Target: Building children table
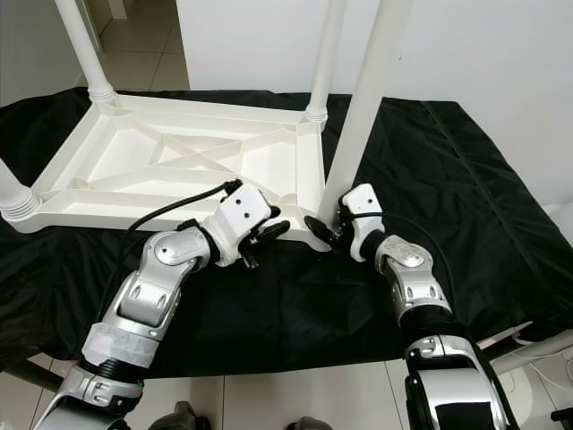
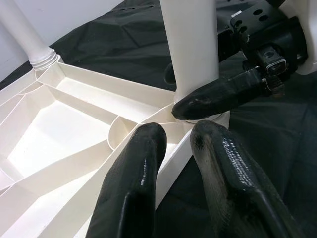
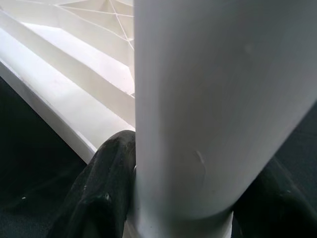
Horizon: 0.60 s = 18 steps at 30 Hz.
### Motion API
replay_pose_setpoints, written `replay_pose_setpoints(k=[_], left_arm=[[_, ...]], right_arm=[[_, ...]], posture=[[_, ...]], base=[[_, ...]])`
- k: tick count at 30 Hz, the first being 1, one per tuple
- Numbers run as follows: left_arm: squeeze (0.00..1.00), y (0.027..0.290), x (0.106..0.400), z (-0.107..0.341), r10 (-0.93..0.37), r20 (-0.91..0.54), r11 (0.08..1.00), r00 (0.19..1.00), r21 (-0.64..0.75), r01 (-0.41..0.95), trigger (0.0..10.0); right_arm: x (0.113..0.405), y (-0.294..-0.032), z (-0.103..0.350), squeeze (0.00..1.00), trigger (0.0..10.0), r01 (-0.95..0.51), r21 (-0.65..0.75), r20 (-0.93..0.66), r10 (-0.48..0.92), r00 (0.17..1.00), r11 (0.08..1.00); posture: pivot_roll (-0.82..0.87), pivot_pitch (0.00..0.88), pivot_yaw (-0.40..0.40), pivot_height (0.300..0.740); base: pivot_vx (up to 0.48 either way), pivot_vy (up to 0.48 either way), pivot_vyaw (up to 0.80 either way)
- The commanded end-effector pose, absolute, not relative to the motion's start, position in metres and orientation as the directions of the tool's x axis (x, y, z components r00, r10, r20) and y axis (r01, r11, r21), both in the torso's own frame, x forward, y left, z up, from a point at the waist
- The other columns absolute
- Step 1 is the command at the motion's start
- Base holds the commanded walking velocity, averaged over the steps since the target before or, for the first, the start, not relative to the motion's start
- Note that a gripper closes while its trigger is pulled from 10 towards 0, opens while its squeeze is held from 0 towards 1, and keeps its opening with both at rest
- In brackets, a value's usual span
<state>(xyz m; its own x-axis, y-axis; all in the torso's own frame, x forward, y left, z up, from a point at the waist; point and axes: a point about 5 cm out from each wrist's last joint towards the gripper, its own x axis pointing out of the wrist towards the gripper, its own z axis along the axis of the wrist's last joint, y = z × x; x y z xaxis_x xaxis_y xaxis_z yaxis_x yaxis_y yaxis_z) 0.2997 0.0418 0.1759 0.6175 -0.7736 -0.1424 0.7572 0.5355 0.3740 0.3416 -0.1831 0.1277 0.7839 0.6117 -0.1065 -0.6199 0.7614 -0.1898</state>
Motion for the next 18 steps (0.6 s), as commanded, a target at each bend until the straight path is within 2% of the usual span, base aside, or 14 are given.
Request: replay_pose_setpoints(k=[1, 4, 5, 6, 7, 8, 9, 13, 16, 18], left_arm=[[0.0, 0.0439, 0.3034, 0.1796, -0.694, -0.086, 0.634, 0.715, 0.398, 0.663, 10.0], [0.0, 0.0427, 0.3037, 0.1796, -0.698, -0.086, 0.631, 0.711, 0.396, 0.668, 10.0], [0.0, 0.0424, 0.3035, 0.1797, -0.699, -0.085, 0.63, 0.71, 0.395, 0.668, 10.0], [0.0, 0.0424, 0.3035, 0.1797, -0.699, -0.085, 0.63, 0.71, 0.395, 0.668, 10.0], [0.0, 0.0423, 0.3035, 0.1797, -0.7, -0.086, 0.63, 0.709, 0.395, 0.669, 10.0], [0.0, 0.0423, 0.3035, 0.1797, -0.7, -0.086, 0.63, 0.709, 0.395, 0.669, 10.0], [0.0, 0.0423, 0.3034, 0.1795, -0.7, -0.086, 0.629, 0.709, 0.395, 0.67, 10.0], [0.0, 0.0424, 0.3037, 0.1789, -0.699, -0.088, 0.629, 0.709, 0.394, 0.67, 10.0], [0.0, 0.0425, 0.3039, 0.1788, -0.699, -0.088, 0.63, 0.71, 0.394, 0.669, 10.0], [0.0, 0.0426, 0.3037, 0.1788, -0.697, -0.087, 0.632, 0.711, 0.393, 0.668, 10.0]], right_arm=[[0.3391, -0.1829, 0.1163, 0.0, 0.0, -0.627, -0.165, -0.154, 0.609, 0.778, 0.761], [0.3379, -0.1846, 0.1146, 0.0, 0.0, -0.61, -0.144, -0.151, 0.592, 0.792, 0.779], [0.3379, -0.1852, 0.1146, 0.0, 2.8, -0.598, -0.143, -0.145, 0.581, 0.801, 0.789], [0.3379, -0.1852, 0.1146, 0.0, 2.8, -0.598, -0.143, -0.145, 0.581, 0.801, 0.789], [0.3379, -0.1856, 0.1147, 0.0, 7.8, -0.586, -0.139, -0.14, 0.57, 0.81, 0.798], [0.3379, -0.1856, 0.1147, 0.0, 7.8, -0.586, -0.139, -0.14, 0.57, 0.81, 0.798], [0.3386, -0.1863, 0.1136, 0.0, 10.0, -0.562, -0.145, -0.151, 0.543, 0.826, 0.815], [0.3409, -0.1853, 0.1112, 0.0, 10.0, -0.46, -0.119, -0.16, 0.44, 0.883, 0.88], [0.3411, -0.1846, 0.1112, 0.0, 10.0, -0.443, -0.111, -0.158, 0.425, 0.892, 0.89], [0.3398, -0.1784, 0.1122, 0.0, 10.0, -0.347, -0.064, -0.138, 0.336, 0.932, 0.936]], posture=[[-0.05, 0.0, -0.029, 0.74], [-0.06, 0.0, -0.022, 0.74], [-0.06, 0.0, -0.021, 0.74], [-0.06, 0.0, -0.021, 0.74], [-0.06, 0.0, -0.021, 0.74], [-0.06, 0.0, -0.021, 0.74], [-0.06, 0.0, -0.02, 0.74], [-0.06, 0.0, -0.022, 0.74], [-0.06, 0.0, -0.022, 0.74], [-0.06, 0.0, -0.026, 0.74]], base=[[0.0, 0.0, 0.0], [0.0, 0.0, 0.0], [0.0, 0.0, 0.0], [0.0, 0.0, 0.0], [0.0, 0.0, 0.0], [0.0, 0.0, 0.0], [0.0, 0.0, 0.0], [0.0, 0.0, 0.0], [0.0, 0.0, 0.0], [0.0, 0.0, 0.0]])
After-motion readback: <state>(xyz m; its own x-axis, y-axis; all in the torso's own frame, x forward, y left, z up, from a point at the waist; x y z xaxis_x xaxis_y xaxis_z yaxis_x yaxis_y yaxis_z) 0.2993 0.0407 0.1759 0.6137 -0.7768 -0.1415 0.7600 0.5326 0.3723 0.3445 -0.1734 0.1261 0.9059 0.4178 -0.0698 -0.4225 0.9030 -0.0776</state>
